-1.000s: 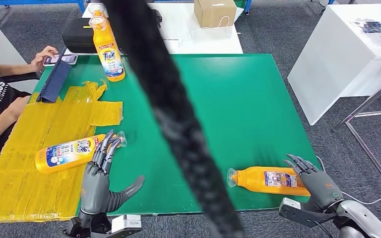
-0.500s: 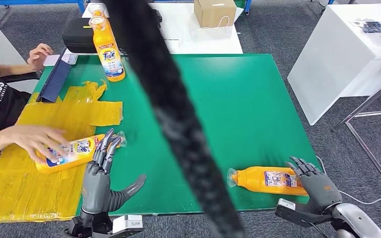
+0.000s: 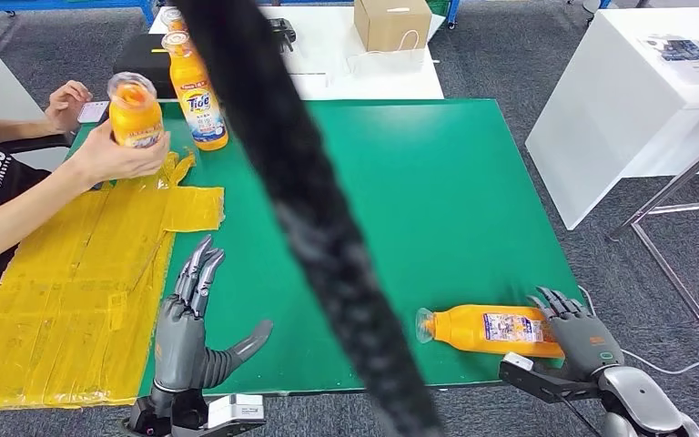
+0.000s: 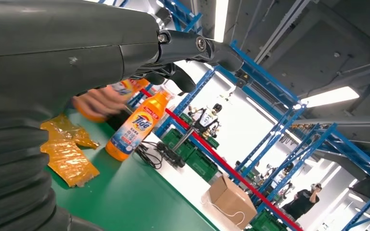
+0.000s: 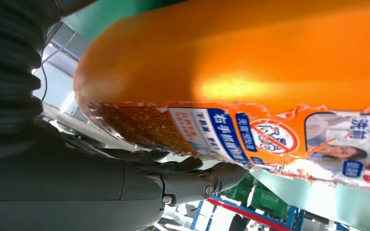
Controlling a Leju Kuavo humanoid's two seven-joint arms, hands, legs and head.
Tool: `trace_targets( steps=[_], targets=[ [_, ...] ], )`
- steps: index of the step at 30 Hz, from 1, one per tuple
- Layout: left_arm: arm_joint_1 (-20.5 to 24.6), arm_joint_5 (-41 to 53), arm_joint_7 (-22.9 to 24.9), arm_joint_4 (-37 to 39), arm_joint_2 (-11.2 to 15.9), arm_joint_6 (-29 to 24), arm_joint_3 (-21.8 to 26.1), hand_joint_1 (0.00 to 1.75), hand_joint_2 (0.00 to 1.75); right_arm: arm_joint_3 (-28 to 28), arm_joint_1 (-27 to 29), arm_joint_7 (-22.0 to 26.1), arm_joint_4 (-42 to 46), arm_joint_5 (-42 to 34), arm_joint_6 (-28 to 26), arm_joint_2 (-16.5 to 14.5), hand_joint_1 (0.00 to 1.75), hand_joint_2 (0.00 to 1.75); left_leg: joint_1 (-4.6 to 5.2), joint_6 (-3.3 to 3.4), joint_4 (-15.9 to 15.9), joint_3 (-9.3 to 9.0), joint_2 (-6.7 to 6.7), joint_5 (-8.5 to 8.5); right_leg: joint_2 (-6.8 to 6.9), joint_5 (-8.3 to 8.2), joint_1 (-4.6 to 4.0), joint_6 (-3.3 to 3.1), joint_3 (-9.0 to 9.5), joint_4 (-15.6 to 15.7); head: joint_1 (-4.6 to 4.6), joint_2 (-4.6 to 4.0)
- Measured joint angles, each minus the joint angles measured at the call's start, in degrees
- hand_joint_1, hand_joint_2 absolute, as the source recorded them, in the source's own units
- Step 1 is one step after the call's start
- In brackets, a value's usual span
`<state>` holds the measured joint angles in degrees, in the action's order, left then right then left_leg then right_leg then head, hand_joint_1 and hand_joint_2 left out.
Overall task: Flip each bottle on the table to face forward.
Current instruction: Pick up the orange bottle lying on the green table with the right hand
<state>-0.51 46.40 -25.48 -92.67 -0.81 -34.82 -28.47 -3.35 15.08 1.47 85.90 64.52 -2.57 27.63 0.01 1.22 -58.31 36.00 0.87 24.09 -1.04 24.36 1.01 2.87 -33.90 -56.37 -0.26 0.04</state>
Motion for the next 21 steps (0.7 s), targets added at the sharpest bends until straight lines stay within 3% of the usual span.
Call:
trace_targets(
  steps=[3, 6, 10, 18, 21],
  targets=[
    [0.1, -0.3, 0.2, 0.0, -0.1, 0.2, -0.1, 0.00, 1.75, 1.1, -1.2, -0.6, -1.1, 1.2, -0.8, 0.0, 1.40, 1.75, 0.01, 0.01, 0.0, -0.05, 0.00, 0.00, -0.01, -0.02, 0.00, 0.02, 0.05, 0.0, 0.01, 0.00],
    [0.0, -0.5, 0.5, 0.0, -0.1, 0.7, -0.1, 0.00, 1.75, 2.3, -2.0, -0.5, -1.4, 2.4, -3.7, -0.6, 1.71, 1.75, 0.02, 0.02, 0.0, -0.06, 0.00, -0.02, -0.01, -0.06, 0.01, 0.05, 0.08, 0.0, 0.01, 0.00],
    [-0.2, -0.6, 1.0, -0.4, -0.3, 2.8, -0.1, 0.00, 1.75, 3.7, -2.9, 1.5, -0.3, 2.5, -10.6, -3.4, 1.75, 1.75, 0.02, 0.04, 0.0, -0.03, 0.02, -0.07, -0.01, -0.08, 0.00, 0.05, 0.10, 0.0, 0.00, 0.00],
    [-0.5, -4.5, 0.9, -0.9, -1.4, 8.7, 0.0, 0.00, 1.75, 4.7, -6.5, 7.7, 7.9, -8.1, -26.2, -16.5, 1.75, 1.75, -0.10, 0.01, 0.0, 0.02, 0.12, -0.09, 0.02, -0.01, -0.06, 0.04, 0.06, -0.1, -0.01, 0.00],
    [-0.4, -5.8, 0.9, -0.9, -1.6, 10.1, 0.0, 0.00, 1.75, 5.2, -7.4, 9.0, 10.7, -10.3, -28.5, -20.1, 1.75, 1.75, -0.09, 0.00, 0.0, 0.02, 0.11, -0.07, 0.02, 0.01, -0.05, 0.02, 0.05, -0.1, 0.00, 0.00]
  ],
)
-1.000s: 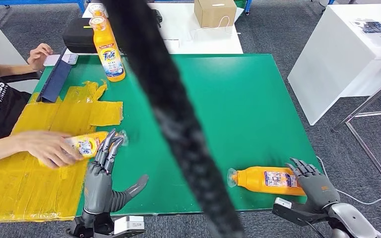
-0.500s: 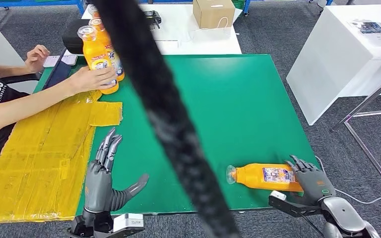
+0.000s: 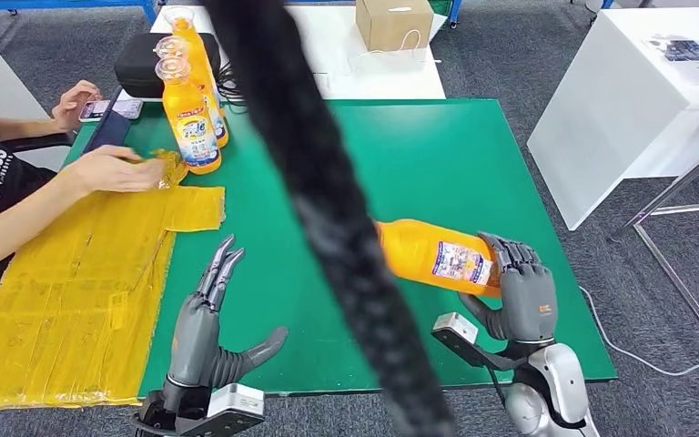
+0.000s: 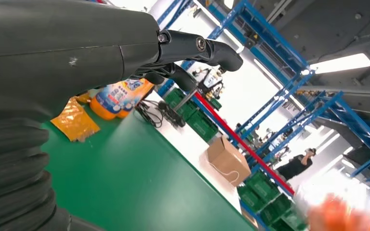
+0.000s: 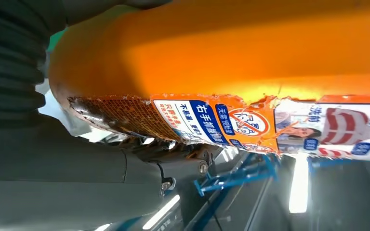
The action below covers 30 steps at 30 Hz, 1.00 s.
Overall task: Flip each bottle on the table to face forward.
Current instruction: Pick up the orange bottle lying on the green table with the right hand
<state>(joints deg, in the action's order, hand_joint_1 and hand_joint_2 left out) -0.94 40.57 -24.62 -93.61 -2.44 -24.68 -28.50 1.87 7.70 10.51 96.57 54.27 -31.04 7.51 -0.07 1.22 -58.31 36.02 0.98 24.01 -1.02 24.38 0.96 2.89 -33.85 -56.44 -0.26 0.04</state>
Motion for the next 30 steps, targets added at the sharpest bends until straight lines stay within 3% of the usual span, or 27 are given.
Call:
trace_targets(
  steps=[8, 13, 20, 27, 30],
  targets=[
    [0.0, -0.7, -0.1, 0.0, -0.1, 0.8, 0.0, 0.00, 1.75, 0.3, -0.1, 1.2, 2.3, -1.8, -0.8, -3.5, 1.75, 1.75, 0.10, 0.01, 0.0, 0.04, 0.07, 0.02, 0.02, 0.00, 0.07, 0.01, 0.00, 0.0, 0.01, 0.00],
    [0.3, -5.8, -0.9, 0.3, -0.1, 5.4, 0.0, 0.00, 1.75, 0.6, -0.8, 6.4, 3.3, -16.0, -1.4, -6.1, 1.75, 1.75, 0.08, 0.01, 0.0, 0.04, 0.01, 0.02, 0.01, 0.00, 0.05, 0.01, -0.01, 0.0, -0.01, 0.00],
    [3.1, -19.4, -2.5, 1.9, -0.1, 15.1, -0.9, 0.00, 1.75, 5.5, -5.8, 8.9, -4.8, -36.7, 14.1, -11.1, 1.75, 1.75, 0.00, -0.01, 0.0, 0.01, -0.08, -0.02, -0.01, -0.03, 0.00, 0.00, -0.02, 0.0, 0.00, 0.00],
    [5.2, -25.5, -3.1, 2.8, 0.2, 19.4, -1.7, 0.00, 1.75, 10.9, -9.4, 10.2, -13.9, -41.2, 20.8, -13.3, 1.75, 1.75, 0.01, -0.02, 0.0, 0.06, 0.00, -0.04, 0.00, -0.02, 0.02, 0.00, -0.01, 0.0, 0.02, 0.00],
    [6.1, -28.8, -3.5, 3.0, 0.3, 21.5, -2.0, 0.00, 1.75, 14.2, -11.0, 12.1, -17.2, -40.6, 21.3, -14.2, 1.74, 1.75, 0.01, -0.02, 0.0, 0.07, 0.00, -0.04, 0.00, -0.02, 0.02, 0.00, -0.04, 0.0, 0.02, 0.00]
  ],
)
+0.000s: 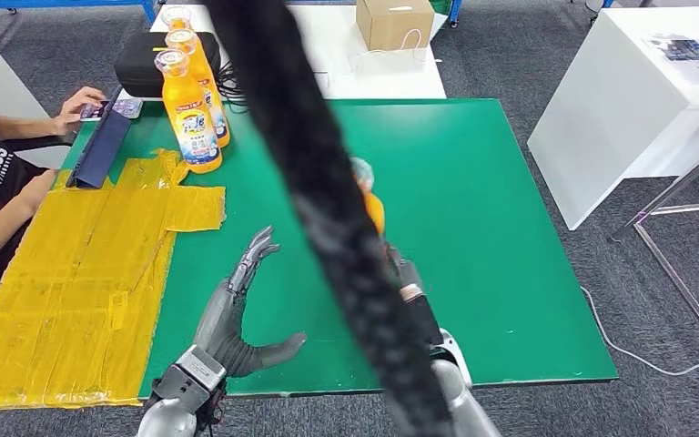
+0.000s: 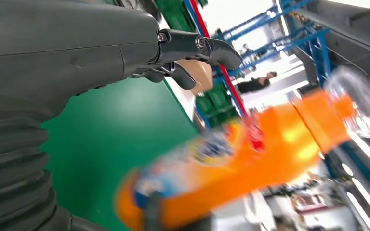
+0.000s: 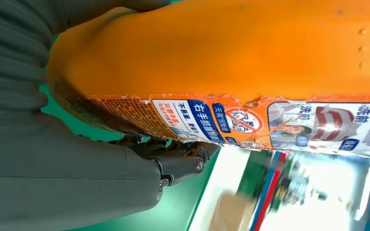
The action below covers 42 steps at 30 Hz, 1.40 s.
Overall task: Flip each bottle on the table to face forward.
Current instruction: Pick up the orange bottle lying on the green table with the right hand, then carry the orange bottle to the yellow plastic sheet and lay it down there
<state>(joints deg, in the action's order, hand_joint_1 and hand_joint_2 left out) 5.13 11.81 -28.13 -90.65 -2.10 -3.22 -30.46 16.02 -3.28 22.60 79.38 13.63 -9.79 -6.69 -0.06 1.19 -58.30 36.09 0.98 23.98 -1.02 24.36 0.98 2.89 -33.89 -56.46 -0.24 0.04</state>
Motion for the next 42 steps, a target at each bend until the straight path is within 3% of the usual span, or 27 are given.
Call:
trace_targets(
  steps=[4, 12, 18, 19, 23, 34, 35, 38, 39, 42],
  targets=[
    [0.7, -2.6, -0.4, 0.0, 0.1, 1.1, -0.1, 0.00, 1.75, 4.7, -2.1, 0.8, -3.2, 4.0, -1.2, -0.9, 1.75, 1.75, -0.01, 0.00, 0.0, 0.00, 0.01, 0.00, 0.00, 0.01, -0.01, -0.01, -0.02, 0.0, 0.00, 0.00],
    [2.0, -4.1, -0.5, 0.4, 0.2, 1.6, 0.4, 0.00, 1.75, 12.9, -4.7, 2.2, -8.4, 15.6, -9.2, -1.1, 1.75, 1.75, -0.01, 0.00, 0.0, 0.00, 0.01, 0.00, 0.00, 0.01, 0.00, -0.01, -0.01, 0.0, 0.00, 0.00],
    [2.4, -5.0, -0.3, 1.4, 0.2, 1.7, 0.7, 0.00, 1.75, 15.9, -5.2, 2.6, -10.0, 18.2, -12.7, -1.0, 1.75, 1.75, 0.00, 0.00, 0.0, 0.00, 0.00, 0.00, 0.00, 0.01, 0.01, -0.01, -0.02, 0.0, 0.00, 0.00],
    [2.5, -5.2, -0.3, 1.6, 0.2, 1.7, 0.7, 0.07, 1.75, 16.1, -5.2, 2.6, -10.1, 18.3, -12.9, -0.9, 1.75, 1.75, 0.00, 0.00, 0.0, 0.00, -0.01, 0.00, 0.00, 0.01, 0.01, -0.01, -0.03, 0.0, 0.00, 0.00],
    [2.5, -6.7, -0.4, 2.2, 0.1, 1.6, 1.0, 1.74, 1.75, 16.7, -5.2, 2.7, -10.2, 18.3, -13.0, -0.6, 1.75, 1.75, 0.00, 0.00, 0.0, 0.00, 0.00, 0.00, 0.00, 0.01, 0.00, -0.01, -0.03, 0.0, 0.00, 0.00],
    [2.0, -9.8, -1.8, 2.3, -0.4, 1.1, 1.9, 1.75, 1.75, 17.5, -5.5, 3.2, -10.3, 15.8, -11.3, -0.1, 1.75, 1.75, 0.00, 0.00, 0.0, 0.00, -0.02, 0.00, 0.00, 0.01, 0.00, -0.01, -0.04, 0.0, 0.00, 0.00],
    [2.0, -10.1, -1.9, 2.3, -0.4, 1.0, 2.0, 1.75, 1.75, 17.5, -5.5, 3.4, -10.3, 15.2, -10.9, -0.1, 1.54, 1.75, 0.00, 0.00, 0.0, 0.00, -0.02, 0.00, 0.00, 0.01, 0.00, -0.01, -0.04, 0.0, 0.00, 0.00],
    [1.9, -10.5, -2.5, 2.3, -0.6, 0.5, 2.1, 1.75, 1.75, 17.5, -5.5, 3.6, -10.3, 14.1, -10.4, -0.1, 0.24, 1.75, 0.00, 0.00, 0.0, 0.00, -0.02, 0.00, 0.00, 0.01, 0.00, -0.01, -0.04, 0.0, 0.00, 0.00],
    [1.9, -10.4, -2.7, 2.3, -0.6, 0.2, 2.2, 1.75, 1.75, 17.5, -5.5, 3.6, -10.2, 13.7, -10.6, -0.1, 0.01, 1.75, 0.00, 0.00, 0.0, 0.00, -0.03, 0.00, 0.00, 0.01, 0.00, -0.01, -0.04, 0.0, 0.00, 0.00],
    [1.9, -8.3, -3.2, 2.2, -0.5, -2.4, 2.7, 1.75, 1.75, 17.4, -5.1, 3.7, -9.5, 12.1, -11.4, -0.1, 0.00, 1.75, 0.00, 0.00, 0.0, 0.00, -0.02, 0.00, 0.00, 0.01, 0.00, -0.01, -0.04, 0.0, 0.01, 0.00]
  ],
)
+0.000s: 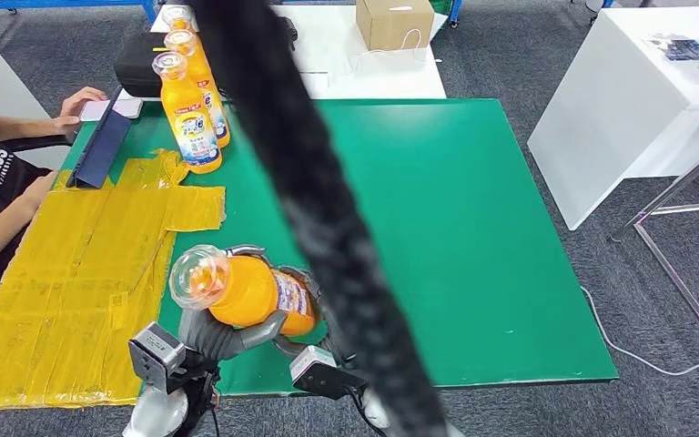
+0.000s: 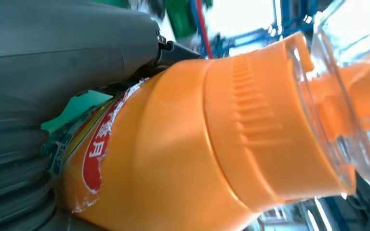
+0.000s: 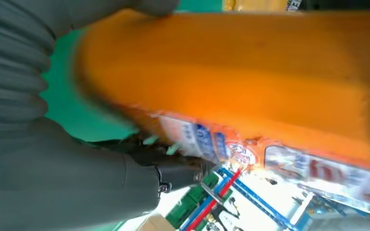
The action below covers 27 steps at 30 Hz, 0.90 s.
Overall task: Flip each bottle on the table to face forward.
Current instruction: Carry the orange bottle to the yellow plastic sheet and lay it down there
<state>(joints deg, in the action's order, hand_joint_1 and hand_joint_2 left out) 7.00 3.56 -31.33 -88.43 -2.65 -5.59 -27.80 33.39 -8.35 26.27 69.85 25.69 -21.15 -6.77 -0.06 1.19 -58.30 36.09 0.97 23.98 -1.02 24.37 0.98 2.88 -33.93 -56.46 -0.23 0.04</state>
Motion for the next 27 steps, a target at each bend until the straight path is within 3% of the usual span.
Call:
trace_targets(
  steps=[4, 8, 12, 18, 22, 27],
  targets=[
    [0.1, 8.2, 1.0, -0.1, 0.6, -6.7, 1.6, 1.75, 1.75, -1.3, 1.5, 0.0, 3.5, -2.8, -0.1, 0.3, 0.00, 1.75, 0.00, 0.00, 0.0, 0.00, -0.01, 0.00, 0.00, 0.00, 0.00, 0.00, 0.00, 0.0, -0.01, 0.00],
    [0.7, 19.2, 4.4, 0.1, 2.1, -12.7, 3.4, 1.75, 1.75, -2.9, 3.5, -0.3, 8.4, -5.2, 1.1, 0.9, 0.00, 0.00, 0.00, 0.00, 0.0, 0.00, 0.00, 0.00, 0.00, 0.00, 0.00, 0.00, -0.02, 0.0, 0.00, 0.00],
    [3.2, 41.8, 13.7, 2.9, 5.2, -17.5, 4.8, 1.75, 1.75, -5.2, 5.9, -0.8, 14.1, -8.5, 3.3, 1.3, 0.00, 1.75, -0.01, 0.00, 0.0, 0.00, -0.01, 0.00, 0.00, 0.00, 0.00, -0.01, -0.03, 0.0, -0.01, 0.00],
    [10.2, 70.9, 27.4, 16.4, 10.3, -18.8, 5.5, 1.75, 1.75, -9.5, 8.1, -6.3, 22.7, -20.3, 11.8, 1.6, 0.00, 1.75, -0.01, -0.01, 0.0, -0.03, -0.10, -0.02, -0.01, -0.03, 0.00, 0.00, -0.03, 0.0, -0.01, 0.00],
    [13.3, 75.9, 29.7, 25.8, 12.0, -21.8, 5.6, 1.75, 1.75, -11.7, 8.7, -8.5, 25.7, -24.2, 15.4, 2.1, 0.00, 1.75, -0.01, -0.02, 0.0, -0.03, -0.08, -0.04, -0.02, -0.04, 0.00, 0.00, -0.02, 0.0, -0.01, 0.00],
    [15.3, 77.2, 30.5, 33.5, 12.6, -22.5, 5.7, 1.75, 1.75, -13.4, 9.2, -8.4, 27.9, -25.0, 16.2, 2.6, 0.00, 1.75, 0.00, -0.02, 0.0, 0.00, -0.06, -0.02, -0.02, -0.02, 0.01, 0.01, -0.03, 0.0, -0.01, 0.00]
  ],
)
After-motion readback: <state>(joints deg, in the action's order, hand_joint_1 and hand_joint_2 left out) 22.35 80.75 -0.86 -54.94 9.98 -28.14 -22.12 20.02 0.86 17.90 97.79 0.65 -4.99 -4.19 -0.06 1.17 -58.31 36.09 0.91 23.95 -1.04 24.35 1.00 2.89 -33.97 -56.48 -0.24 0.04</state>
